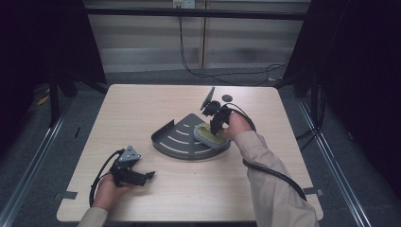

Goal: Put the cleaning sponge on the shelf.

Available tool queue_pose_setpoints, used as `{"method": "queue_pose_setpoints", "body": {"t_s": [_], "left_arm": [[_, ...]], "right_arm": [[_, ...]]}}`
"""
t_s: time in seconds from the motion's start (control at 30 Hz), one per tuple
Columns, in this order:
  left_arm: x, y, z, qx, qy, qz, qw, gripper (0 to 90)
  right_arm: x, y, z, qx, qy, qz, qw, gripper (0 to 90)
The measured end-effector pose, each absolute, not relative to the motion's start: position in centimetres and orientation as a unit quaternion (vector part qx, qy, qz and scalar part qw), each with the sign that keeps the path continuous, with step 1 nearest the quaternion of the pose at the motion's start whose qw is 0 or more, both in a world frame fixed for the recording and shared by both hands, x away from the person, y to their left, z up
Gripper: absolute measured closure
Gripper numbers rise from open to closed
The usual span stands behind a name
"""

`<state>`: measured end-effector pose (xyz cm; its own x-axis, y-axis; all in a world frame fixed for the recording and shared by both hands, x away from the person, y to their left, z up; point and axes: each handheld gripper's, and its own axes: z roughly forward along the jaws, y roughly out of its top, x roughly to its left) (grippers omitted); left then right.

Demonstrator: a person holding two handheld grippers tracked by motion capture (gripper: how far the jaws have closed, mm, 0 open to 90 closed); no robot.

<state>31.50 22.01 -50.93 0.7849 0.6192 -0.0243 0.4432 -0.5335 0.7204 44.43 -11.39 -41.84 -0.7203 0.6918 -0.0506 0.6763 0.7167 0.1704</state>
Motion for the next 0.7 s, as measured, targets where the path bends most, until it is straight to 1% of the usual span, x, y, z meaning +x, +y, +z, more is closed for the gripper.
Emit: {"method": "queue_pose_setpoints", "body": {"t_s": [0.7], "left_arm": [[31.49, 22.00, -50.92, 0.868, 0.306, 0.119, 0.373, 9.5]], "right_arm": [[44.41, -11.54, -42.71, 0.373, 0.924, 0.068, 0.049, 69.9]]}}
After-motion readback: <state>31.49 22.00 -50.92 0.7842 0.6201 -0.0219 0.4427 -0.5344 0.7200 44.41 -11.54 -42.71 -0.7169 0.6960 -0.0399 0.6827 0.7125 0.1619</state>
